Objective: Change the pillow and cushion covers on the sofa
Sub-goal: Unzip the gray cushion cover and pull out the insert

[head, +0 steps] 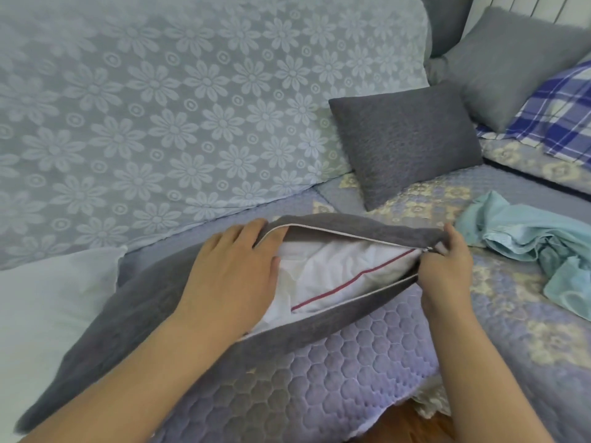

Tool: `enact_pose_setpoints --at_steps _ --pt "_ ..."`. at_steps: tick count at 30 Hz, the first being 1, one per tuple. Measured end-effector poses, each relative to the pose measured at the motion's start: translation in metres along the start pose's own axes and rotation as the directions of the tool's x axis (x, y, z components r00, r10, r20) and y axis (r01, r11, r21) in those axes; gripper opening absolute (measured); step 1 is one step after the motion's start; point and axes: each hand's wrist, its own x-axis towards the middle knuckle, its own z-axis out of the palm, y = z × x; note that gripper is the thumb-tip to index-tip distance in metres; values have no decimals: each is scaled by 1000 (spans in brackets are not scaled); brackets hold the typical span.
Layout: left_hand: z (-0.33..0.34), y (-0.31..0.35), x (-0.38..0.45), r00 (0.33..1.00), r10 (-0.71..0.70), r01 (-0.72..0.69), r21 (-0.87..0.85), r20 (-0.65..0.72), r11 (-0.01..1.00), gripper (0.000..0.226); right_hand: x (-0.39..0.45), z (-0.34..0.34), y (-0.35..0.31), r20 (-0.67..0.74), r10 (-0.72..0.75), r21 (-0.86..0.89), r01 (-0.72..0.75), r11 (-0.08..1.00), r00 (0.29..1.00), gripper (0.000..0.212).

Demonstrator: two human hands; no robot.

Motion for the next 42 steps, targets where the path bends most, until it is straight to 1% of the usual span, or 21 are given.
enact_pose_setpoints --at_steps 3,6,10,12,14,16,18,19,22,24,26,27,28,29,30,33,36,37,39,40,42 --pt "-12 -4 4 1000 -6 6 -35 2 999 50 0 -5 -9 119 44 82 -54 995 992 60" --pt "-25 -6 8 997 32 -20 -154 75 988 54 -19 -1 -28 377 17 146 -77 986 926 45" --pt "-35 12 24 980 154 -110 -304 127 946 55 -43 2 -40 723 21 226 -266 937 690 40" --pt "-45 19 29 972 226 -177 -415 71 893 52 -53 3 -43 828 -3 261 -381 887 561 43" --pt "-55 24 32 956 292 -242 -545 6 803 46 -62 4 -46 907 -43 261 -477 839 420 46" --pt "-61 25 39 951 303 -200 -633 56 748 43 -71 9 -47 946 -109 268 -550 791 304 50" --pt "-63 27 48 934 319 -180 -563 158 807 41 -77 14 -43 961 -189 276 -619 735 203 49" --pt "-63 28 52 921 335 -196 -508 198 839 39 -80 16 -41 960 -214 281 -655 702 183 50" --pt "-60 23 66 928 241 -134 -350 284 927 40 -85 17 -39 961 -142 270 -704 657 236 55" --pt "-48 16 72 928 124 -13 -301 352 953 38 -87 14 -38 945 -25 228 -606 762 325 48" --pt "-31 14 73 867 71 122 -348 493 929 37 -84 8 -38 875 145 55 -392 918 462 25" --pt "-22 17 70 819 63 194 -380 570 904 36 -78 5 -35 794 170 -54 -210 976 583 19" --pt "-13 21 67 776 67 250 -403 628 880 34 -69 1 -30 707 118 -186 23 982 697 20" --pt "-5 26 65 755 75 274 -417 652 866 32 -59 -5 -28 656 69 -327 200 924 752 19" --pt "3 32 65 761 80 269 -425 644 865 28 -50 -11 -25 640 81 -436 275 857 764 20" --pt "19 50 74 894 18 167 -370 448 914 25 -30 -22 -18 608 271 -529 125 839 746 30" --pt "19 65 82 976 18 -11 -31 215 999 37 -29 -18 -10 567 365 -421 -121 899 739 21" --pt "14 74 78 987 73 -64 -69 144 996 40 -32 -17 -7 553 395 -352 -224 909 733 16" --pt "-7 96 58 974 221 -194 -334 43 923 41 -37 -18 -4 524 471 -156 -464 872 709 12" --pt "-15 107 43 947 318 -285 -366 34 886 46 -37 -20 0 524 487 -51 -546 837 698 15" --pt "-26 118 10 884 460 -436 -209 83 875 54 -39 -18 0 593 469 89 -632 770 654 21"
